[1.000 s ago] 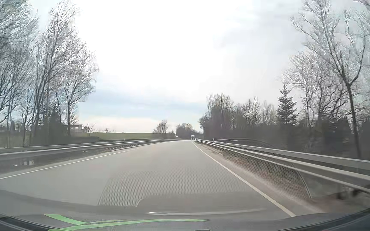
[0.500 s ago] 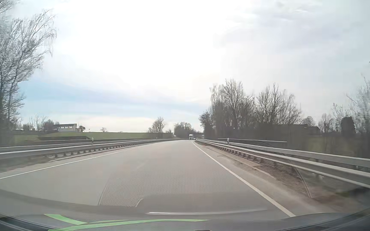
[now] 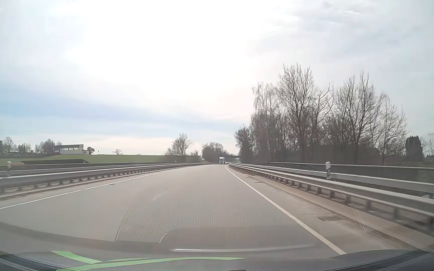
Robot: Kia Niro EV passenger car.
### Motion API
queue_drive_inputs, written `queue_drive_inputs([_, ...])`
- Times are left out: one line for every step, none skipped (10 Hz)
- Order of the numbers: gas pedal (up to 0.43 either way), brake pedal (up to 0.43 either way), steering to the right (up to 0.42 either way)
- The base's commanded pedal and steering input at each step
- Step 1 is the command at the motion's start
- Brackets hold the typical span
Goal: Follow the waypoints while adhering to traffic rules and regulations
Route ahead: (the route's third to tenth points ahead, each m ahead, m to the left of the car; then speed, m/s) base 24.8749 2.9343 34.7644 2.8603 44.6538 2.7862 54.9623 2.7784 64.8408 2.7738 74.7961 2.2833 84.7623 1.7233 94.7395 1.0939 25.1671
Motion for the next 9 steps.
queue_drive_inputs([0.268,0.000,0.003])
queue_drive_inputs([0.268,0.000,0.003])
queue_drive_inputs([0.260,0.000,0.003])
queue_drive_inputs([0.260,0.000,0.003])
queue_drive_inputs([0.248,0.000,0.003])
queue_drive_inputs([0.248,0.000,0.003])
queue_drive_inputs([0.248,0.000,0.003])
queue_drive_inputs([0.248,0.000,0.003])
queue_drive_inputs([0.240,0.000,0.003])
